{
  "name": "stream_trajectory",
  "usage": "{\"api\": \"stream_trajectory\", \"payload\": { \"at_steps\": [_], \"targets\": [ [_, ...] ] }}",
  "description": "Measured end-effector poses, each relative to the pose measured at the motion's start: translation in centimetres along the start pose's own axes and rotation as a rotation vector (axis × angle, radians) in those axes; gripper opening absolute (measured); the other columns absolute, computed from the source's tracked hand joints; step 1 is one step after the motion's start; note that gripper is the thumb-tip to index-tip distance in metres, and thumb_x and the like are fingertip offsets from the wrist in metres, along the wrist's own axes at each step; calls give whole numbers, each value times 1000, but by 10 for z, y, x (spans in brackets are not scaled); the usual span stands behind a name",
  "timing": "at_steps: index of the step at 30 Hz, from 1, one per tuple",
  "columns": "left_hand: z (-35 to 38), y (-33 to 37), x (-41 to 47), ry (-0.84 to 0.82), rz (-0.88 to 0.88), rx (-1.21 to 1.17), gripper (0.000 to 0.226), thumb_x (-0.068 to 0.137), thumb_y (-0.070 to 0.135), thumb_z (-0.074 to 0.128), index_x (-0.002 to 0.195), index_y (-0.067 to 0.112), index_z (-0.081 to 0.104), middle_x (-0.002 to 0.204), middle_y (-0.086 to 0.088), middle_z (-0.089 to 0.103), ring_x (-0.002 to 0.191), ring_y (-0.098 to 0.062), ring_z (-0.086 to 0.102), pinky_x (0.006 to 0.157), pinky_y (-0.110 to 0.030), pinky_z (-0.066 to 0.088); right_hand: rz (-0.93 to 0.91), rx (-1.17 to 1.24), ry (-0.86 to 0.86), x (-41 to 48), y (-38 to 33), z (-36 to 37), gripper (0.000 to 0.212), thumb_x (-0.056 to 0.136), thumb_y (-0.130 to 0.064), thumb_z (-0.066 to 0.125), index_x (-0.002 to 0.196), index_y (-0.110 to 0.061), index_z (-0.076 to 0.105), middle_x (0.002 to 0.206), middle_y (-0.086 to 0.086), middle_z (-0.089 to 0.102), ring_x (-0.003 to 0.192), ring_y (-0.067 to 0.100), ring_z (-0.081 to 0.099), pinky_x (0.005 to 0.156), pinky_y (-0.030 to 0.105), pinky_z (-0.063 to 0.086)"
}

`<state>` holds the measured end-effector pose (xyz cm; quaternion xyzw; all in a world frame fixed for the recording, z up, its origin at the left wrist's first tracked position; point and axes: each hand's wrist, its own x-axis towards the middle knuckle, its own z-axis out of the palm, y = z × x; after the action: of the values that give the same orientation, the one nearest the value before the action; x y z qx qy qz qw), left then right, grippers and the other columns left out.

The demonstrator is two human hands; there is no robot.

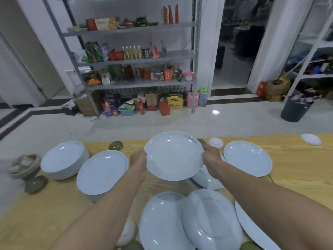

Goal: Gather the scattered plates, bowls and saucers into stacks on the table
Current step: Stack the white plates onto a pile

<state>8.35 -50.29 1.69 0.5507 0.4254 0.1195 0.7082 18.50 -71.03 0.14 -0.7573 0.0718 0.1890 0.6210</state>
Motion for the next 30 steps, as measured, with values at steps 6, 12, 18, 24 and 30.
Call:
{"api": "stream_trajectory", "payload": {
  "at_steps": [6,12,18,24,30],
  "targets": [
    [-72,15,24,87,-56,-119,34,92,12,51,126,11,54,109,-14,63,80,-28,59,63,-30,47,8,-29,-146,2,-14,91,37,97,-2,36,115,-17,65,107,-1,65,96,23,60,74,30,51],
    [-155,24,67,160,-57,-29,51,89,27,53,139,19,47,133,-6,55,115,-29,52,90,-40,41,17,-152,-273,-9,-16,192,42,93,-7,32,119,-18,62,108,2,65,95,24,60,77,33,49],
    [-224,12,122,123,-111,-9,50,84,34,54,132,22,51,127,-5,57,112,-27,54,93,-41,44,83,-195,-275,-14,7,278,43,94,-4,31,129,-14,53,116,3,58,101,23,55,79,33,45],
    [-258,-5,163,104,-85,26,56,83,34,56,136,20,47,133,-5,53,121,-28,49,103,-45,40,148,-251,-205,-16,40,330,45,91,-7,33,129,-16,53,115,2,59,102,23,57,84,36,49],
    [-267,-25,188,81,-81,38,54,88,41,57,138,25,44,134,-2,53,120,-27,50,105,-46,40,133,-298,-165,-15,47,338,48,92,-12,35,138,-22,44,122,0,55,108,22,55,90,37,49]
  ]
}}
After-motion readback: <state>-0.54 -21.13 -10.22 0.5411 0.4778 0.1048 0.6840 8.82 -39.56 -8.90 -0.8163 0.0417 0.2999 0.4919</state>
